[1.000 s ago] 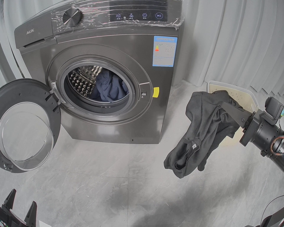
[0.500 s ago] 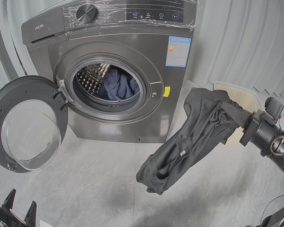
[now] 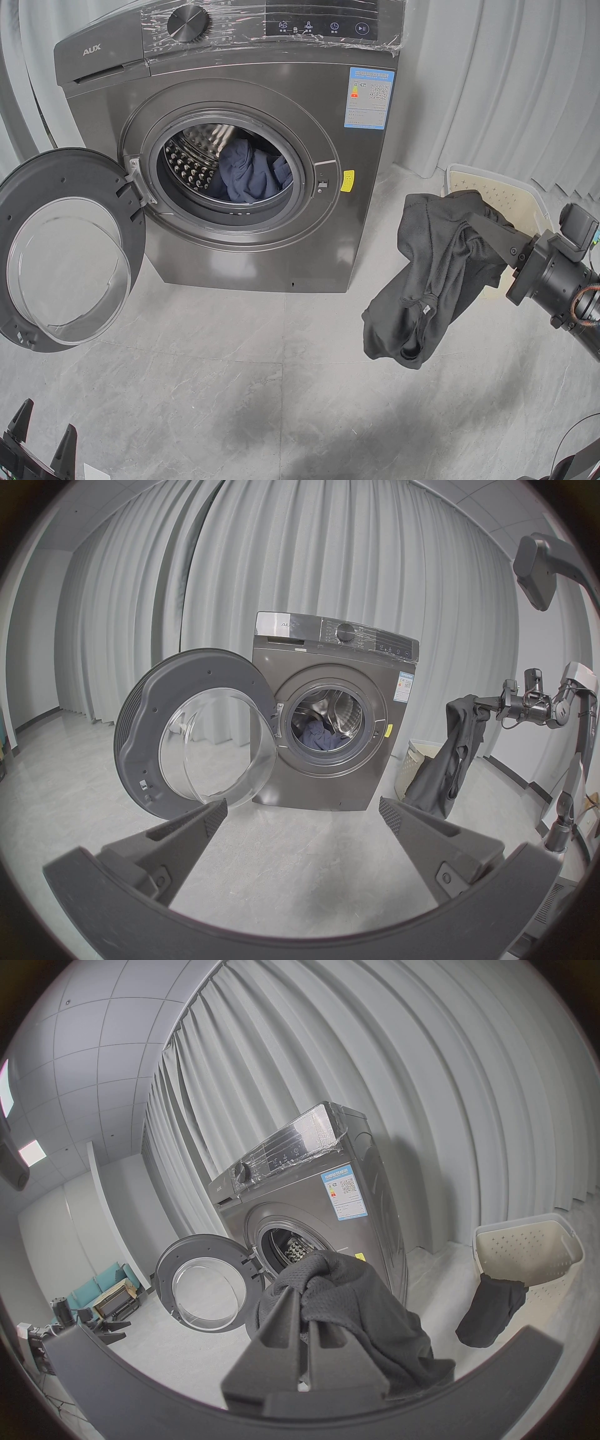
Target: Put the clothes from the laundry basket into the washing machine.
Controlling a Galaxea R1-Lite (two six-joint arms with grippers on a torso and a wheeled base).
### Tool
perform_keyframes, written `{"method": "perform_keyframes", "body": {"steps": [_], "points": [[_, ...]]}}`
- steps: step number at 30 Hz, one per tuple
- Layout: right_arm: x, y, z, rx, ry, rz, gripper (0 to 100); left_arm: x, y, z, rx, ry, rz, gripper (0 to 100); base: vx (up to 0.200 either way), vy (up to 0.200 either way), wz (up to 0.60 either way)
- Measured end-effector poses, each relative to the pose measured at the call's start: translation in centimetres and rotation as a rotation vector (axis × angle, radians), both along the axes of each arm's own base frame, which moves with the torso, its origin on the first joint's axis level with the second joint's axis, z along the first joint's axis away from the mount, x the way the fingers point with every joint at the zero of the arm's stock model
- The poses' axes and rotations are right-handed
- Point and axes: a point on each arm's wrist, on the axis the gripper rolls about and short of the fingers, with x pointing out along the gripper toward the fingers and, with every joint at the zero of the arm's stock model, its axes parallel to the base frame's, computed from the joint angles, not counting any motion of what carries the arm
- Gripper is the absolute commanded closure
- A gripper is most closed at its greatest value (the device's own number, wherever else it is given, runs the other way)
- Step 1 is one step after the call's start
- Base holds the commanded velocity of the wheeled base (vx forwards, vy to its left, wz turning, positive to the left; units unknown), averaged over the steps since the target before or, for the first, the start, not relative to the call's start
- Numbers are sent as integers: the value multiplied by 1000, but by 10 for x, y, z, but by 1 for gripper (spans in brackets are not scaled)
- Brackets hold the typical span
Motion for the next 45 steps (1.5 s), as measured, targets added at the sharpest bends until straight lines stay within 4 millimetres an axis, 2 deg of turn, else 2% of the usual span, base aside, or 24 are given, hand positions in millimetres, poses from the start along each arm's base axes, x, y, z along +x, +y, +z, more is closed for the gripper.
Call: {"method": "perform_keyframes", "body": {"steps": [20,45], "points": [[4,-4,3,11,-7,-37,100,0,0,0,0,0,-1,0,0,200,0],[5,-1,-3,-7,17,-21,100,0,0,0,18,2,8,0,0,0,0]]}}
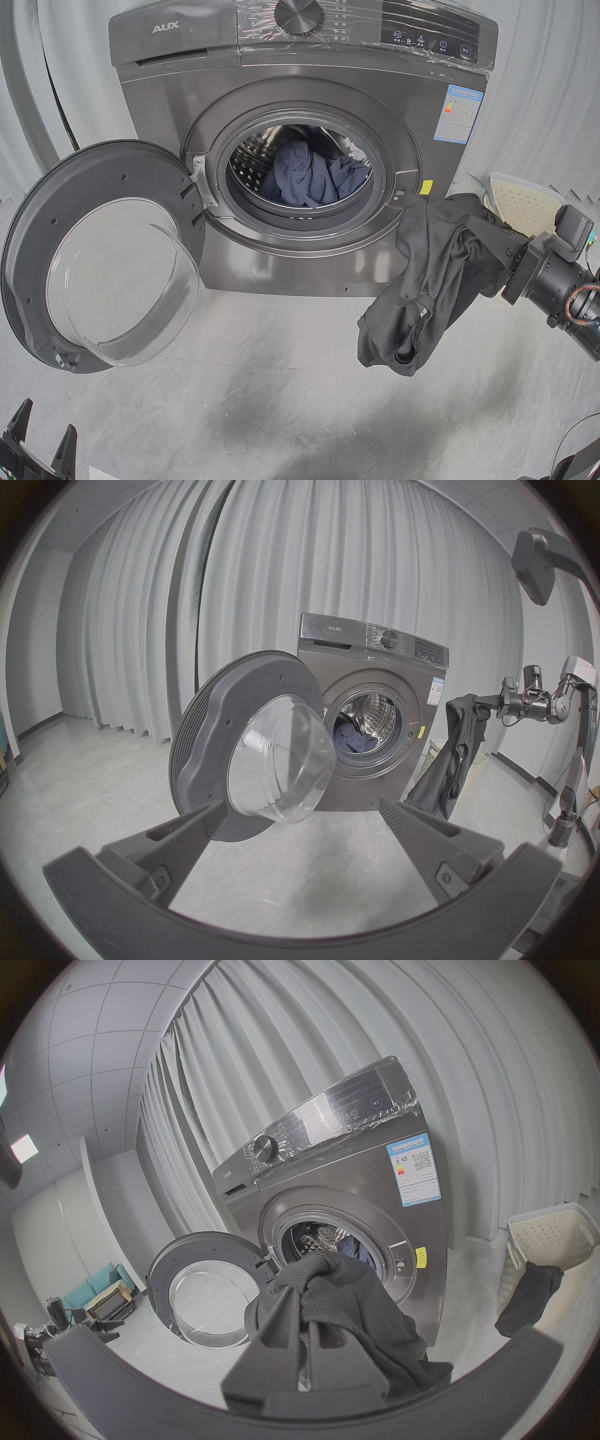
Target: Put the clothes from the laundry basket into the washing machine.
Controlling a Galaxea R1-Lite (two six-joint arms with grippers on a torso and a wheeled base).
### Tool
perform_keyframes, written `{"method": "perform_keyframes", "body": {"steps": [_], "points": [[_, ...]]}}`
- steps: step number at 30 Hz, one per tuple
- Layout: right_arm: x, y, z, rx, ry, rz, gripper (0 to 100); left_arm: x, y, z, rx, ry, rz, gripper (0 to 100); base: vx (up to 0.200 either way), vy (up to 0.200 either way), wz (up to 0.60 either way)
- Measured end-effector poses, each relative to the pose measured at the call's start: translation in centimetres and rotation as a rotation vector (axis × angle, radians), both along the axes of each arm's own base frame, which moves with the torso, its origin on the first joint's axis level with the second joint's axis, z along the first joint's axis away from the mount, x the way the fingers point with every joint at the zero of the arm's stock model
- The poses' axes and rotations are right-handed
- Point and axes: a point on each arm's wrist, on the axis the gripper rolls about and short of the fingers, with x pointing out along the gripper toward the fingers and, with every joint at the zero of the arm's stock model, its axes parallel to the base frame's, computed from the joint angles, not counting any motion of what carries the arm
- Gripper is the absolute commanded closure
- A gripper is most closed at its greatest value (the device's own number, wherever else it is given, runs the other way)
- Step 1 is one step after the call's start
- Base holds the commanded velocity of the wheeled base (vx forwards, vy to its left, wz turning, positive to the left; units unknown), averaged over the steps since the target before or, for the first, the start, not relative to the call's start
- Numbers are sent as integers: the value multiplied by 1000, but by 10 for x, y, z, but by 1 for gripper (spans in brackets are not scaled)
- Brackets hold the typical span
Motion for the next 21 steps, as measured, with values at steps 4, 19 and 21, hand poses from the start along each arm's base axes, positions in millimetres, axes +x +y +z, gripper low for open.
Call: {"method": "perform_keyframes", "body": {"steps": [4,19,21], "points": [[1,1,-1,-3,5,3,100,0,0,0,7,-2,1,0,0,0,0],[10,31,7,45,26,89,100,-9,-3,40,50,-111,-135,0,0,0,0],[15,38,9,64,28,99,100,-9,-4,57,53,-126,-187,0,0,0,0]]}}
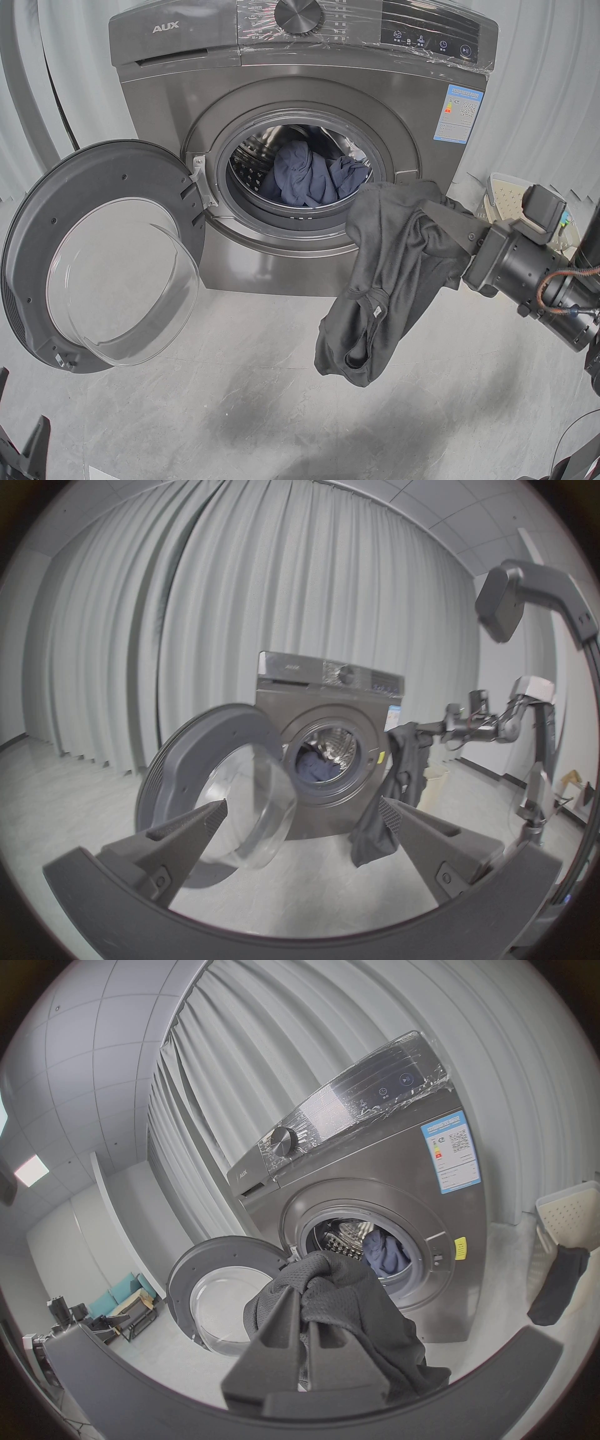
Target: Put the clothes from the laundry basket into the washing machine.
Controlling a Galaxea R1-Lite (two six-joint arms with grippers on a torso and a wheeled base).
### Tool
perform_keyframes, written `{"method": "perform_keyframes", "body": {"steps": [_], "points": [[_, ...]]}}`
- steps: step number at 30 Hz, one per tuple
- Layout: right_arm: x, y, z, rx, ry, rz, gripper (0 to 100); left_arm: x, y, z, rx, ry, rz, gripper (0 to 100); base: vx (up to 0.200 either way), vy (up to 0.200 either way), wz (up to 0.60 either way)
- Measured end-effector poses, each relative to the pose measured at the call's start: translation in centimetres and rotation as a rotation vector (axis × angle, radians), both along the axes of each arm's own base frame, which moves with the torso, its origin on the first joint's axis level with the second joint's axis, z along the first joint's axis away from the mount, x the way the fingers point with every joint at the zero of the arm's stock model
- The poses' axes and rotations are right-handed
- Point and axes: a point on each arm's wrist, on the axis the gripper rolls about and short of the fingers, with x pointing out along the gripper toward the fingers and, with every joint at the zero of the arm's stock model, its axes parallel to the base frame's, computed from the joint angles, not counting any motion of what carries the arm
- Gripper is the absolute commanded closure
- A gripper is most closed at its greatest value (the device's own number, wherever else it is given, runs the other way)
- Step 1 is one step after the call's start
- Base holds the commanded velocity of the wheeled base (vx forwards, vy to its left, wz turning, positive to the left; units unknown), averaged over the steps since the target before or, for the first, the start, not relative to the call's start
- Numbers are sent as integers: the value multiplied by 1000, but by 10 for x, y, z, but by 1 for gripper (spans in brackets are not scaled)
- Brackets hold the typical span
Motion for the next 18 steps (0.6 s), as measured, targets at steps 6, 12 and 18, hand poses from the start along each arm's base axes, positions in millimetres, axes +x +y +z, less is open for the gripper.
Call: {"method": "perform_keyframes", "body": {"steps": [6,12,18], "points": [[16,20,7,57,-3,4,100,25,-3,39,37,40,-123,0,0,0,0],[32,36,11,101,-22,-1,100,73,-7,57,47,102,-246,0,0,0,0],[47,51,12,139,-43,-6,100,129,-25,58,43,182,-390,0,0,0,0]]}}
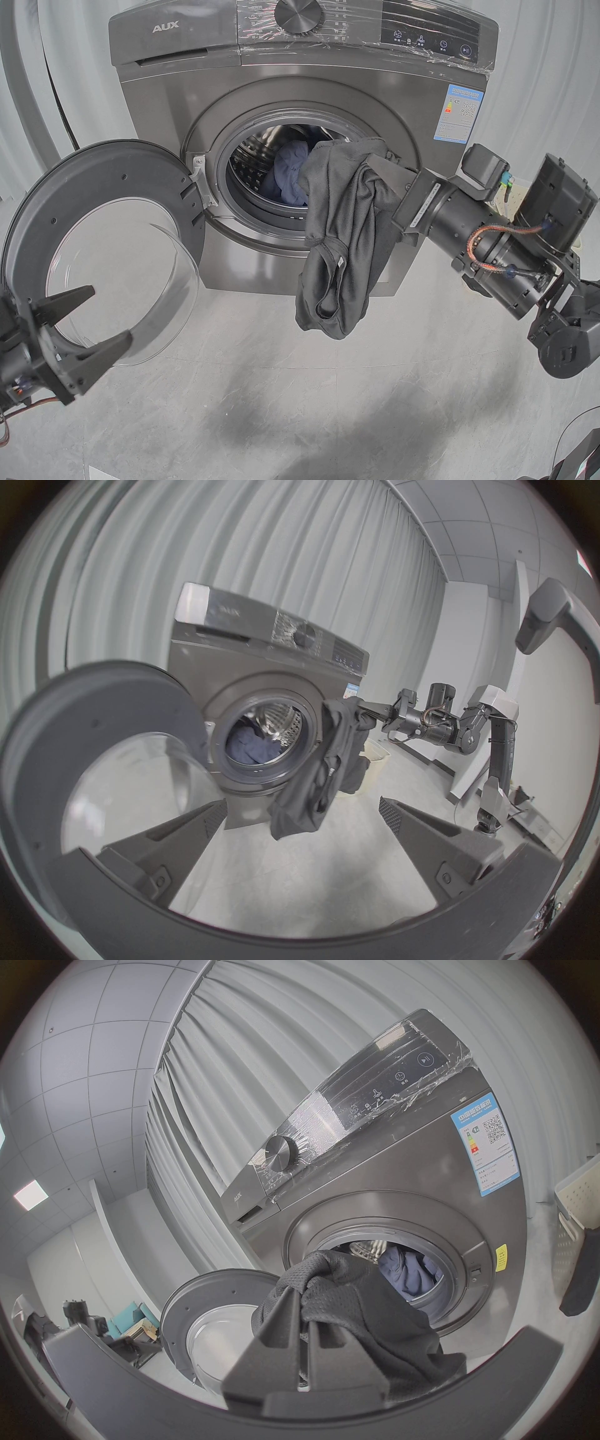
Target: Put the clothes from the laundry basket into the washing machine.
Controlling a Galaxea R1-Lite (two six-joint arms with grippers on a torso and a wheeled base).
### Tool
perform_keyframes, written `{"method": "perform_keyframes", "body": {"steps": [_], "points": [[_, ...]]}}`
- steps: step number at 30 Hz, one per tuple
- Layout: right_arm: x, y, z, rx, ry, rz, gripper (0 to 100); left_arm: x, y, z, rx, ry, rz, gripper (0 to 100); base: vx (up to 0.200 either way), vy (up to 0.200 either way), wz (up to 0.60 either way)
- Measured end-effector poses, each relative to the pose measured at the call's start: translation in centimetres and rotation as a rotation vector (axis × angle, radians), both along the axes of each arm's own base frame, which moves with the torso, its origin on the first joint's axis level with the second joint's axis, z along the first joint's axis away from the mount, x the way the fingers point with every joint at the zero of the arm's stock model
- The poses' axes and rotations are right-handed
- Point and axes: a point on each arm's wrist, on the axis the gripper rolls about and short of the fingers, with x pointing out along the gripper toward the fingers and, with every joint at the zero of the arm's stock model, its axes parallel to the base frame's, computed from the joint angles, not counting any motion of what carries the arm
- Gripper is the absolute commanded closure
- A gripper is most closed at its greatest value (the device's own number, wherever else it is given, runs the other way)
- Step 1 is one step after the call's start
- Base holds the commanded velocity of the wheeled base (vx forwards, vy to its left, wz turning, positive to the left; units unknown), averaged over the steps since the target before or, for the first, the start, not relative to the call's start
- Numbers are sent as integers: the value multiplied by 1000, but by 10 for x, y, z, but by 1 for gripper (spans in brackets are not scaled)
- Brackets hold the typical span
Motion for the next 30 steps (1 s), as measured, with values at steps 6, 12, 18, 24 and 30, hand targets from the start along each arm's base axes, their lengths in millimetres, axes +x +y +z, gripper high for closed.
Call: {"method": "perform_keyframes", "body": {"steps": [6,12,18,24,30], "points": [[10,10,-2,18,-7,-8,100,54,-30,-13,6,56,-105,0,0,0,0],[17,17,-1,38,-21,-13,100,96,-66,-44,31,149,-195,0,0,0,0],[20,23,-3,47,-21,-19,100,122,-101,-75,48,261,-271,0,0,0,0],[20,26,-5,44,-15,-15,100,137,-119,-89,26,335,-293,0,0,0,0],[17,30,-6,38,-15,-2,100,147,-129,-98,-24,418,-297,0,0,0,0]]}}
